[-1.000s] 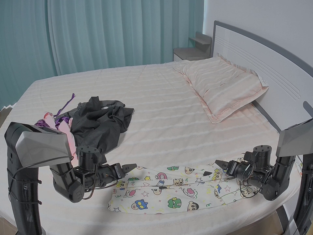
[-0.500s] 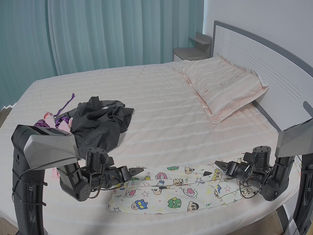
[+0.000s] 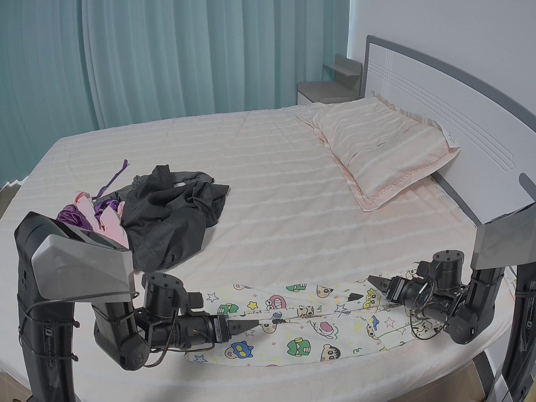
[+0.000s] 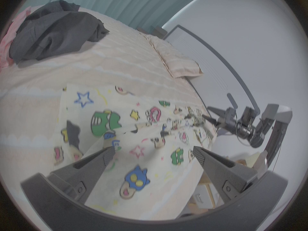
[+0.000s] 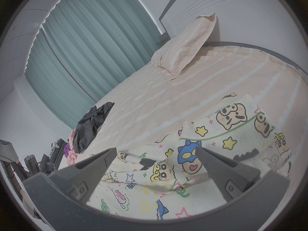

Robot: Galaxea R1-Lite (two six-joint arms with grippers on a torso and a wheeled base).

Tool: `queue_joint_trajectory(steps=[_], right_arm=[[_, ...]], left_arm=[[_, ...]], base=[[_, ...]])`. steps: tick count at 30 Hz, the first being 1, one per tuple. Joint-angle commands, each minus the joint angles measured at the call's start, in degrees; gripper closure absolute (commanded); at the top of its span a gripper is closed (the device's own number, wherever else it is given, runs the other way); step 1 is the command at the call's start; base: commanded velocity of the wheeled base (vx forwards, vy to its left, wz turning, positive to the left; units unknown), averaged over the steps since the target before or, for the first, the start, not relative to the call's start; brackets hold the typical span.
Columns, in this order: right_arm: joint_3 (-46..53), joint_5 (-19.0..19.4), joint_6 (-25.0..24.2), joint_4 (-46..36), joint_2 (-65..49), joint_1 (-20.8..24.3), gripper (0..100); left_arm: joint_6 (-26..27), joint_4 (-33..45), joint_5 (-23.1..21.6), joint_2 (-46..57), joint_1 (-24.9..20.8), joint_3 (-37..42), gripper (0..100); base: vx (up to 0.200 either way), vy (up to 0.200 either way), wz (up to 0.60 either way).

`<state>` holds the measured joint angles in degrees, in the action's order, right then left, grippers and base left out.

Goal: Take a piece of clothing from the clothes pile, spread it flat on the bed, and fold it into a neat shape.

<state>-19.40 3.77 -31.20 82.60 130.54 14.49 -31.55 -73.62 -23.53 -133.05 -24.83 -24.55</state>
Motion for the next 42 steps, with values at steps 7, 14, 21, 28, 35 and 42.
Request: queue_joint_trajectory(steps=[7,14,21,28,35,42], right_arm=[[0.06,0.01,-0.01,0.10,0.07,0.10,0],[0.06,0.01,-0.09,0.10,-0.02,0.01,0],[0.06,0.01,-0.09,0.10,-0.11,0.10,0],[0.06,0.01,-0.09,0.10,-0.02,0.10,0],[0.06,0.01,-0.09,0.10,0.07,0.10,0],[-0.03,0.01,-0.09,0.10,0.42,0.10,0]], left_arm=[[2.28,-0.82,-0.11,1.04,-1.27,6.97,0],[2.63,-6.19,-2.14,5.61,-1.10,15.24,0],[2.02,-10.14,-2.22,7.36,2.24,16.82,0],[-0.36,-9.53,0.59,4.11,5.76,9.79,0],[-0.62,-4.87,7.71,-2.57,5.85,1.00,0],[-0.36,-2.41,8.94,-4.15,5.76,-1.02,0]], base=[[0.000,0.000,0.00],[0.000,0.000,0.00],[0.000,0.000,0.00],[0.000,0.000,0.00],[0.000,0.000,0.00],[0.000,0.000,0.00]])
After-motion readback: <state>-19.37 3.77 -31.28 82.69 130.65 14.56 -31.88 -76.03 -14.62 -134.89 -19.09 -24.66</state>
